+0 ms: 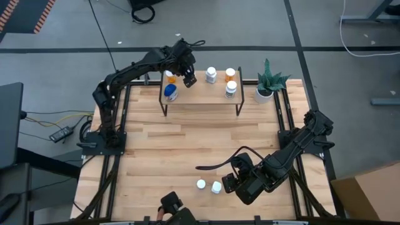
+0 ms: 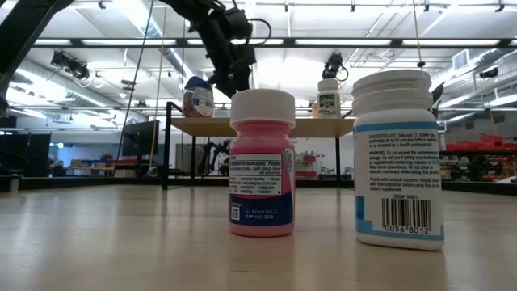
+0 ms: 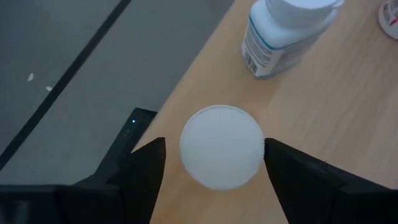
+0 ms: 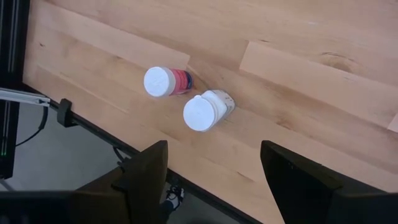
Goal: Pick and place medicine bottles onto shelf by color
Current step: Put the orange bottle on the shelf, then put the light blue bottle on the shelf
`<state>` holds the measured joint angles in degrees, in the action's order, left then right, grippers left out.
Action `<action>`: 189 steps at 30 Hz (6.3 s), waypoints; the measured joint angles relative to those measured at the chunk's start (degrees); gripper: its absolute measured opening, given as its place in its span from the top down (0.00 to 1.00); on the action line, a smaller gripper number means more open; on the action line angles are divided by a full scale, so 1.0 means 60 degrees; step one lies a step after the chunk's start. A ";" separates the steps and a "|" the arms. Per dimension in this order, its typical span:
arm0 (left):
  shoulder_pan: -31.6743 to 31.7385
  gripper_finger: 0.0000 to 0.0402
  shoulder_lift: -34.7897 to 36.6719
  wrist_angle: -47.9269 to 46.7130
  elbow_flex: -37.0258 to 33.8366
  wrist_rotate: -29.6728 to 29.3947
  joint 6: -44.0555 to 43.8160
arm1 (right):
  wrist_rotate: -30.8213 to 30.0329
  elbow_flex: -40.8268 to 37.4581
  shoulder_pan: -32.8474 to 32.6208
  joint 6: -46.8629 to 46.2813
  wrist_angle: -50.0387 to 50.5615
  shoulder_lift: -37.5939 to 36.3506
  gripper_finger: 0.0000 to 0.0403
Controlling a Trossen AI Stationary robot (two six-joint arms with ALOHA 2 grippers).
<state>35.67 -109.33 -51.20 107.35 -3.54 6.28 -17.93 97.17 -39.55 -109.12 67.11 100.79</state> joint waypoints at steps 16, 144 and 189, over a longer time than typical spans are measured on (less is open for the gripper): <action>-0.0909 0.29 0.1819 -0.1096 0.0000 0.0171 -0.0833 | -0.0314 0.0000 0.0007 0.0799 -0.0005 0.0000 0.34; -1.1824 0.45 0.3218 -0.3377 0.0011 -0.2977 -0.9828 | 0.2397 0.0915 0.2167 0.9997 -0.0319 0.2885 0.51; -1.1641 0.48 0.4537 -0.4688 0.0011 -0.3731 -0.9897 | 0.2036 0.5770 1.0204 1.4326 0.2788 0.2874 0.51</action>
<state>-34.17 -82.11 -79.33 107.42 -25.93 -53.10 -5.72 131.79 21.68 -23.16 83.84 118.04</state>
